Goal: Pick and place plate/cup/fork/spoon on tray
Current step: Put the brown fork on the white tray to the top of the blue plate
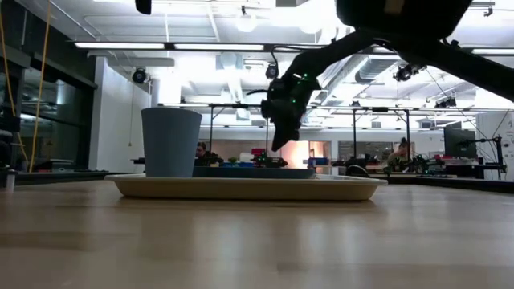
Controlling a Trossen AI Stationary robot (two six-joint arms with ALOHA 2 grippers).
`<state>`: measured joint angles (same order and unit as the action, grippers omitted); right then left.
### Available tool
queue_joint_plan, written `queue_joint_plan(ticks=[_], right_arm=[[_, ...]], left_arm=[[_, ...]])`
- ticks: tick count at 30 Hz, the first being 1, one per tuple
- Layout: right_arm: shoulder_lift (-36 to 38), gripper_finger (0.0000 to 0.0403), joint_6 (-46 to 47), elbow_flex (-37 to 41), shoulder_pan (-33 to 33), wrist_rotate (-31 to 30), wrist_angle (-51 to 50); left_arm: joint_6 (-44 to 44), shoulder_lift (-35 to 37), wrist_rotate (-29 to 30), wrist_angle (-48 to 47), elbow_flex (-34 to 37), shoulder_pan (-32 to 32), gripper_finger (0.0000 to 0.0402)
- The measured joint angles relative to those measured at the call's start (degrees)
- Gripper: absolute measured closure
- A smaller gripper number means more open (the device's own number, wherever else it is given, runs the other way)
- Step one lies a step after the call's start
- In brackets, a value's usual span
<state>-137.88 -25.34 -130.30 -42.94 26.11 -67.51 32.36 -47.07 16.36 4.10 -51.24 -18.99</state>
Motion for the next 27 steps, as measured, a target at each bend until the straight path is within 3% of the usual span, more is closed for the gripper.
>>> queue_joint_plan(ticks=[4,10,14,19,27], right_arm=[[-0.23,0.0400,3.82,2.21,2.13,5.82,3.82],[-0.89,0.0402,10.33,5.06,6.62,4.02,13.23],[-1.32,0.0403,18.81,6.37,6.21,1.09,18.42],[-2.31,0.0403,26.85,6.45,3.91,0.53,18.48],[-3.67,0.0403,28.71,6.45,5.22,-1.09,17.53]], left_arm=[[-0.02,0.00,0.02,0.00,0.00,-0.01,0.0218],[-0.02,0.00,0.64,0.01,0.00,-0.01,0.0218],[0.02,-0.02,0.79,0.00,0.02,-0.01,0.0218],[0.24,-0.02,0.77,0.00,0.02,0.01,0.0218],[0.42,-0.07,0.77,0.13,0.02,-0.01,0.0218]])
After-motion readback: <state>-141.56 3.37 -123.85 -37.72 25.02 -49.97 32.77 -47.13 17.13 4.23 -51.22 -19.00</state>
